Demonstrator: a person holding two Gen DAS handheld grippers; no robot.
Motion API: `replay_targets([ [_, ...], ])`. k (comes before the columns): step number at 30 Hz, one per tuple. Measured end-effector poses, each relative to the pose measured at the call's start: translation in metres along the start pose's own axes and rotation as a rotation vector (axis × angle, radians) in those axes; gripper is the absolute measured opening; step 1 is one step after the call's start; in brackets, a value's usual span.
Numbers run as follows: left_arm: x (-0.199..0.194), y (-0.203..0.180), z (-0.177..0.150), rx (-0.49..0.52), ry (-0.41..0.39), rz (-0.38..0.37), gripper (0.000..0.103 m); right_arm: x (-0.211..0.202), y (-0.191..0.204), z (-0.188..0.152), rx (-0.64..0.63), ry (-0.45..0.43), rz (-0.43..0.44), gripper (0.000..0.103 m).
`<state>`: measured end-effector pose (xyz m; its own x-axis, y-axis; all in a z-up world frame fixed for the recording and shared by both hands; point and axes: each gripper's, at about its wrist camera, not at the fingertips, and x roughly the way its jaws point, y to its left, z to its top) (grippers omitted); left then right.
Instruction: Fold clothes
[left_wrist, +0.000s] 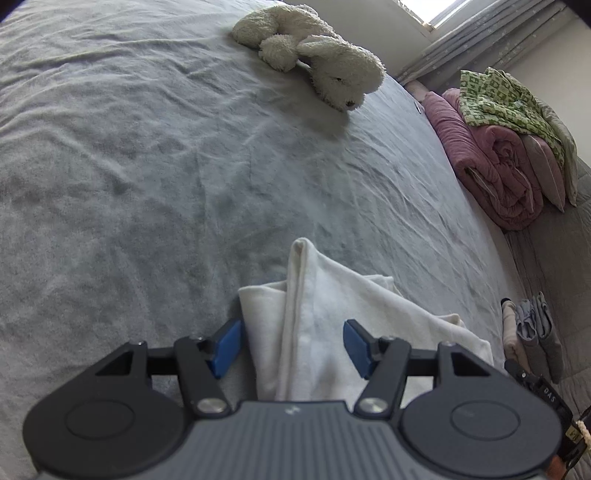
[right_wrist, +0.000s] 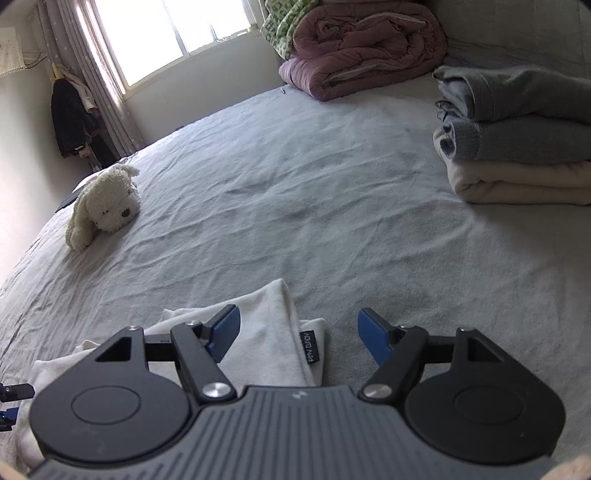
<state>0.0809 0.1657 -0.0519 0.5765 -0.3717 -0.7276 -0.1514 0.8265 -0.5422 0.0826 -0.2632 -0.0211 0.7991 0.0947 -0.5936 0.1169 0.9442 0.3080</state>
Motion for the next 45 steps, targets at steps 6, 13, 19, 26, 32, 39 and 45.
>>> replay_targets([
  [6,-0.003,0.005,-0.003,0.020,0.074,-0.055,0.062,-0.014,0.012,-0.005,-0.006,0.015,0.092,0.068],
  [13,0.001,0.004,-0.008,-0.006,0.104,-0.078,0.062,-0.019,0.037,-0.012,-0.072,0.017,0.177,0.050],
  [19,0.000,-0.006,-0.015,0.082,0.092,-0.052,0.062,-0.020,0.056,-0.023,-0.170,0.010,0.204,0.049],
  [26,0.001,-0.006,-0.016,0.079,0.076,-0.038,0.061,-0.013,0.068,-0.032,-0.217,0.028,0.248,0.049],
  [32,0.000,-0.008,-0.021,0.075,0.037,-0.008,0.053,-0.016,0.080,-0.041,-0.266,0.043,0.297,0.046],
  [39,-0.002,-0.005,-0.022,0.005,0.016,-0.012,0.026,-0.019,0.094,-0.051,-0.319,0.070,0.354,0.034],
  [45,-0.010,-0.013,-0.023,-0.008,-0.011,0.007,0.022,-0.018,0.097,-0.052,-0.325,0.093,0.379,0.025],
])
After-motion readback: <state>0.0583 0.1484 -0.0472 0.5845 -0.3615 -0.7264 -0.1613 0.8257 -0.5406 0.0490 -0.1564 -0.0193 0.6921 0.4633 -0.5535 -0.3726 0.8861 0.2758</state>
